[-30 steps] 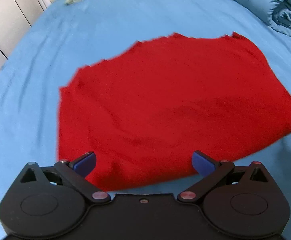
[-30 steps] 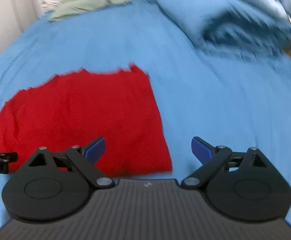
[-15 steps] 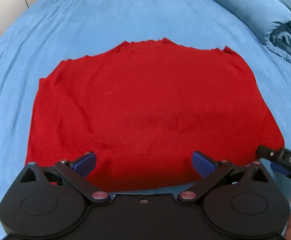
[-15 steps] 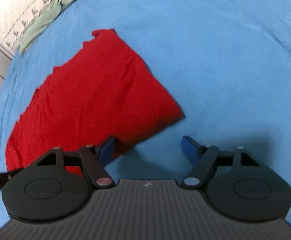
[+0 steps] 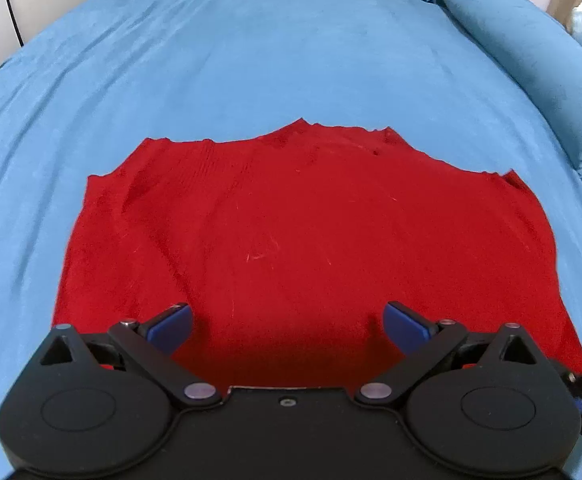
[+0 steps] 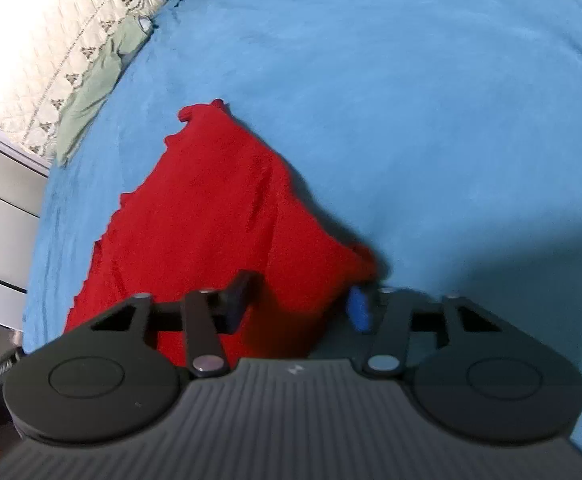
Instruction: Fold small clothes
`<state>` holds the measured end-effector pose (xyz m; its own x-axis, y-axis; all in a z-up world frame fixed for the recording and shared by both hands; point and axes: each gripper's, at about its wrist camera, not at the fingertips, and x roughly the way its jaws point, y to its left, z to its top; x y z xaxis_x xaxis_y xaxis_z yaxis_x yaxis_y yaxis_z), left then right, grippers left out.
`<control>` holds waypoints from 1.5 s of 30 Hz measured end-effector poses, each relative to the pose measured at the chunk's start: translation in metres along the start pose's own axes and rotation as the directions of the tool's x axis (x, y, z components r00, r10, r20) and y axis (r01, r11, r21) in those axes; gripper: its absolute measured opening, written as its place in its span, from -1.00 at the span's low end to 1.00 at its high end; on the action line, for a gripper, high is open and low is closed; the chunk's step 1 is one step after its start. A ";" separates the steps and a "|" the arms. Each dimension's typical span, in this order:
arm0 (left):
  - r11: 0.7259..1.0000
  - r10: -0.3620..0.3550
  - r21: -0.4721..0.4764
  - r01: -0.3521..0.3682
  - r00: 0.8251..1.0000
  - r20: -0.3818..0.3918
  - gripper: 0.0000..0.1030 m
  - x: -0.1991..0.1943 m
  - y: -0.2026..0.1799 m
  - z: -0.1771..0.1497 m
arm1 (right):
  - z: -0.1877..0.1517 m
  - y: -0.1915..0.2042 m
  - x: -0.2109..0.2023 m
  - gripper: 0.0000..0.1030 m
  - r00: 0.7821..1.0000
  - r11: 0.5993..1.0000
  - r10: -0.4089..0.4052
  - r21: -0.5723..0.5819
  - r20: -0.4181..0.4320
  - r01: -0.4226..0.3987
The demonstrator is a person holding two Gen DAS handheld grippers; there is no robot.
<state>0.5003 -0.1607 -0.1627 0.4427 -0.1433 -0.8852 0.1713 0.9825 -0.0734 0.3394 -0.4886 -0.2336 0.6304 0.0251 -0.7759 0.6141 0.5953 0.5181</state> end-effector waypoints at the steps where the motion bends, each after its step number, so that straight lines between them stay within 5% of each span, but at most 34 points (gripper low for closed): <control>1: 1.000 0.011 0.003 -0.011 1.000 -0.012 0.98 0.007 0.000 0.001 | 0.001 0.002 -0.002 -0.24 1.000 1.000 -0.006 -0.009 0.004 0.006; 3: 0.999 0.041 0.006 -0.040 0.998 -0.048 0.94 0.023 0.001 0.000 | 0.002 0.006 -0.005 -0.46 1.000 1.000 -0.004 -0.018 0.013 0.004; 7: 0.998 0.056 0.023 -0.054 0.994 -0.091 1.00 0.045 0.008 -0.002 | 0.006 0.044 -0.022 -0.53 0.998 0.992 0.001 -0.123 0.059 0.006; 12: 0.999 0.025 0.034 -0.023 0.998 -0.059 0.80 0.016 0.033 0.010 | 0.008 0.137 -0.041 -0.55 0.983 0.945 0.161 -0.301 0.084 -0.129; 16: 0.997 0.049 0.055 -0.048 0.999 -0.022 0.81 -0.023 0.079 0.009 | -0.016 0.226 -0.049 -0.58 0.936 0.811 0.352 -0.495 -0.013 -0.312; 19: 0.993 0.093 0.069 -0.091 0.995 -0.020 0.87 -0.044 0.121 -0.008 | -0.059 0.276 -0.046 -0.58 0.879 0.623 0.442 -0.644 -0.178 -0.444; 21: 0.989 0.126 0.079 -0.123 0.991 -0.035 0.88 -0.048 0.144 -0.023 | -0.093 0.293 -0.028 -0.59 0.859 0.516 0.414 -0.699 -0.302 -0.494; 24: 0.986 0.155 0.081 -0.148 0.985 -0.083 0.88 -0.043 0.173 -0.053 | -0.139 0.294 0.025 -0.60 0.862 0.496 0.271 -0.705 -0.429 -0.507; 28: 0.991 0.134 0.031 -0.131 0.984 -0.118 0.88 -0.041 0.197 -0.080 | -0.171 0.287 0.055 -0.60 0.868 0.451 0.175 -0.746 -0.464 -0.489; 34: 0.993 0.114 -0.006 -0.115 0.990 -0.079 0.88 -0.052 0.206 -0.085 | -0.149 0.302 0.017 -0.61 0.875 0.501 0.322 -0.719 -0.362 -0.482; 37: 0.993 0.117 -0.010 -0.118 0.991 -0.059 0.88 -0.059 0.208 -0.081 | -0.157 0.318 -0.009 -0.60 0.836 0.423 0.395 -0.732 -0.382 -0.534; 39: 0.993 0.116 -0.003 -0.117 0.992 -0.057 0.88 -0.061 0.210 -0.083 | -0.177 0.321 -0.007 -0.61 0.803 0.334 0.360 -0.739 -0.475 -0.586; 40: 0.993 0.122 0.006 -0.122 0.990 -0.064 0.88 -0.060 0.212 -0.086 | -0.187 0.321 -0.002 -0.61 0.806 0.295 0.318 -0.756 -0.500 -0.585; 42: 0.990 0.139 0.021 -0.137 0.987 -0.082 0.88 -0.058 0.213 -0.088 | -0.210 0.315 0.015 -0.58 0.859 0.241 0.207 -0.826 -0.468 -0.509; 44: 0.990 0.144 0.021 -0.142 0.985 -0.099 0.88 -0.056 0.216 -0.095 | -0.216 0.307 0.026 -0.48 0.878 0.258 0.176 -0.841 -0.444 -0.477; 45: 0.990 0.141 0.016 -0.140 0.985 -0.104 0.88 -0.055 0.218 -0.097 | -0.214 0.304 0.027 -0.10 0.881 0.285 0.176 -0.833 -0.440 -0.474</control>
<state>0.4280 0.0728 -0.1744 0.3687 0.0097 -0.9295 0.1217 0.9908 0.0586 0.4416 -0.1346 -0.1743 0.4538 0.4801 -0.7507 -0.5189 0.8272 0.2154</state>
